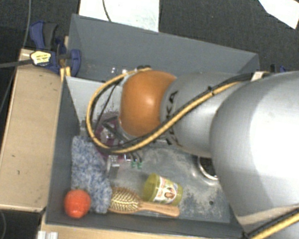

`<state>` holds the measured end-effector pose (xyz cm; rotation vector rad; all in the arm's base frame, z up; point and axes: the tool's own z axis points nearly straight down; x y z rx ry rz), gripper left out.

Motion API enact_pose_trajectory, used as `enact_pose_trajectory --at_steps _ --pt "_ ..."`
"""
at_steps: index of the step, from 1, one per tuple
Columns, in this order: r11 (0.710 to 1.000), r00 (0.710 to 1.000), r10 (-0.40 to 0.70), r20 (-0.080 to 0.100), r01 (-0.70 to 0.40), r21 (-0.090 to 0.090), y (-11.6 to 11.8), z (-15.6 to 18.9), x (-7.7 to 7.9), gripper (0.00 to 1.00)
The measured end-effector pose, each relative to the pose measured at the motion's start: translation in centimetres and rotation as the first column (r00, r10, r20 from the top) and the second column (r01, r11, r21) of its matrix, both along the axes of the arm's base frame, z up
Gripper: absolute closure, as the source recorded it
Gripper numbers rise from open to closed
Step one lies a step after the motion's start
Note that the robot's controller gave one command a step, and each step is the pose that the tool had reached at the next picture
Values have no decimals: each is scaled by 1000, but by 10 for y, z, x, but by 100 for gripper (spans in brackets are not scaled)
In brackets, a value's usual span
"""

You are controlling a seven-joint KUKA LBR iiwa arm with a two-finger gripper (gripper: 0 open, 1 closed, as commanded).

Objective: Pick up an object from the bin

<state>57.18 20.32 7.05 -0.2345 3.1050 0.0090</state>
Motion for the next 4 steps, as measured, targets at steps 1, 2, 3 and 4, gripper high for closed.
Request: enact_pose_trajectory --at_steps 1,2,3,4 --pt "990 990 139 -11 -139 -10 -175 0 -48 100" --pt "990 990 144 -9 -144 -9 -171 0 -47 100" --pt "990 990 141 -10 -141 -9 -172 20 -48 100" --pt "990 990 139 -11 -139 -8 -171 44 -48 100"
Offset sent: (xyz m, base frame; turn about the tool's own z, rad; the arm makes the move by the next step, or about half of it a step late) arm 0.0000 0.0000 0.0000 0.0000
